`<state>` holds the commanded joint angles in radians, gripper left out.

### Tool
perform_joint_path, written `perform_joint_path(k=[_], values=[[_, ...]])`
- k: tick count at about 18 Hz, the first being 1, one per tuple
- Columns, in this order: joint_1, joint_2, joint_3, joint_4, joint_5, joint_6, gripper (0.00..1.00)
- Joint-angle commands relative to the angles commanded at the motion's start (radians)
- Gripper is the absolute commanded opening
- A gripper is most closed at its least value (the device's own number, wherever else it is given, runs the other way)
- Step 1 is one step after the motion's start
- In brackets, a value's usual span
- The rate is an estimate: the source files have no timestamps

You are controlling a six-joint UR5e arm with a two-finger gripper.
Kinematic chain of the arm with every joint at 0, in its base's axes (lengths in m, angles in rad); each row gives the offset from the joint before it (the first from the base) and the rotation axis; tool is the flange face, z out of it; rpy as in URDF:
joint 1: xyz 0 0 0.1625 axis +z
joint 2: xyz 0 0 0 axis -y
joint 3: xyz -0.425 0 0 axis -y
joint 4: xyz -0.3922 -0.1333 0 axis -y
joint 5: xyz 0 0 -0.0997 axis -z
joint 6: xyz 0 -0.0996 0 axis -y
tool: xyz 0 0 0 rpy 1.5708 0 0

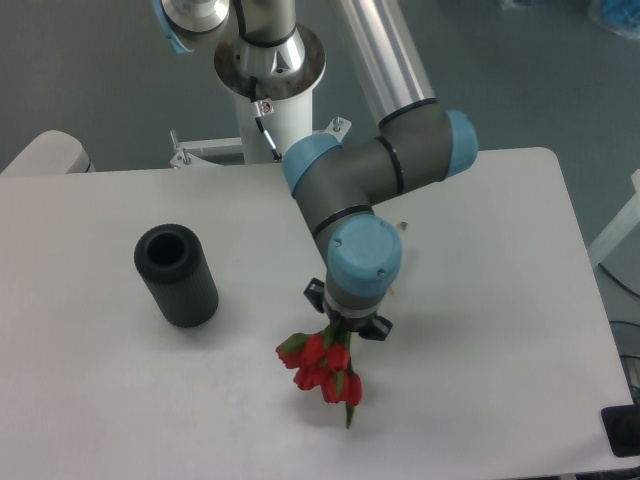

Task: Place the flowers on the table
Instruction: 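Carry the red tulip bunch in the gripper toward the black vase and lower it, then lay the tulips flat on the table beside the vase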

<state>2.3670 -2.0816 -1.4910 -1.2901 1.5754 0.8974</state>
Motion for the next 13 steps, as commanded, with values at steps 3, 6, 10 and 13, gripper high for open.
perform_joint_path(k=[3, 6, 10, 13], values=[[-0.012, 0.000, -0.008, 0.000, -0.002, -0.029, 0.25], [-0.025, 0.002, -0.017, -0.002, -0.002, -0.028, 0.44], [-0.035, 0.018, -0.046, 0.032, -0.002, -0.031, 1.00], [-0.035, 0.021, -0.046, 0.038, -0.002, -0.031, 1.00]])
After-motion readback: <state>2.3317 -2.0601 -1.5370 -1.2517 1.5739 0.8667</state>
